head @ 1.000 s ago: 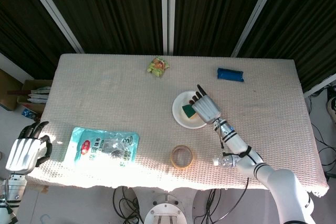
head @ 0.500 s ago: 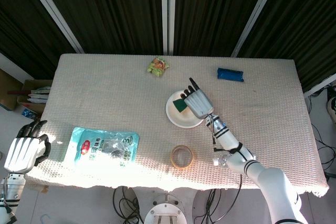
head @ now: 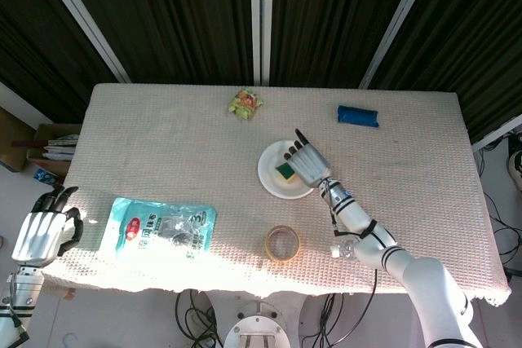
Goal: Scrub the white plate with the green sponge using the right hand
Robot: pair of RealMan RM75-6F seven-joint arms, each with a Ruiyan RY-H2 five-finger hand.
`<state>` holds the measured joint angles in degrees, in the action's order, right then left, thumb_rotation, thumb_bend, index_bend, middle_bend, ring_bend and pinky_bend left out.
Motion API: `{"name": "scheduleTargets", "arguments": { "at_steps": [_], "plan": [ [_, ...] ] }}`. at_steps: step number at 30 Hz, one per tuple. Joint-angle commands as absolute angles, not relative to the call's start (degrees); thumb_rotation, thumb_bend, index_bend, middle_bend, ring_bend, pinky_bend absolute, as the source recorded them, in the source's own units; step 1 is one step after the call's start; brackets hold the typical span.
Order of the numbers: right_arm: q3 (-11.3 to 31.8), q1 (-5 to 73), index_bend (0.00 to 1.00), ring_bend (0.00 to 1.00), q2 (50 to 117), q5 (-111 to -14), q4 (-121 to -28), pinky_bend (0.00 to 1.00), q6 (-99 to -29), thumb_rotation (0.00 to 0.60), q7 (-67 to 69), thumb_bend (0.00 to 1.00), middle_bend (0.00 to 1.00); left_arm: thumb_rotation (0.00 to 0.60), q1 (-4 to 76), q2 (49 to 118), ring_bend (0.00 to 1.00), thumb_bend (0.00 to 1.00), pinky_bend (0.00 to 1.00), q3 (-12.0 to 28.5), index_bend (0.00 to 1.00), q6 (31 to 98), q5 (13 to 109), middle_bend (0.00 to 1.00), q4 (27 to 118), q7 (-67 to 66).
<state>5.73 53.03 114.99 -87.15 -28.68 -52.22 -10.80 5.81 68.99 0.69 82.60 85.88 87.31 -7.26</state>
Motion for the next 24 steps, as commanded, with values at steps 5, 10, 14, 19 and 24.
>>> {"name": "scheduleTargets", "arguments": {
  "at_steps": [5,10,14,19,24],
  "plan": [
    [8.44,57.46,0.81,0.31,119.55,-85.15,-22.13,0.08,-49.42,0.600,-10.88,0.44,0.50,0.600,5.60,68.96,0.11,0.05,0.17,0.59,0.23,82.73,85.78,0.14,86.89,-6.87],
    [8.83,57.49,0.81,0.31,119.26,-85.19,-22.13,0.08,-52.82,0.600,-9.18,0.44,0.50,0.600,5.23,69.06,0.11,0.05,0.17,0.50,0.23,83.45,86.04,0.14,86.42,-6.29],
    [9.22,56.56,0.81,0.31,117.92,-84.79,-23.35,0.08,-55.11,0.600,-9.28,0.44,0.50,0.600,5.16,69.24,0.11,0.05,0.17,0.56,0.23,83.59,86.03,0.14,86.03,-5.89],
    [10.27,57.30,0.81,0.31,117.97,-83.32,-23.21,0.07,-53.18,0.600,-10.66,0.44,0.50,0.600,5.30,69.47,0.11,0.05,0.17,0.32,0.23,83.50,86.61,0.14,85.91,-5.73],
    [10.55,59.54,0.81,0.31,120.51,-82.22,-19.78,0.07,-47.81,0.600,-11.91,0.44,0.50,0.600,5.33,69.50,0.11,0.05,0.17,0.26,0.23,83.03,86.25,0.14,85.79,-5.63]
  ]
}}
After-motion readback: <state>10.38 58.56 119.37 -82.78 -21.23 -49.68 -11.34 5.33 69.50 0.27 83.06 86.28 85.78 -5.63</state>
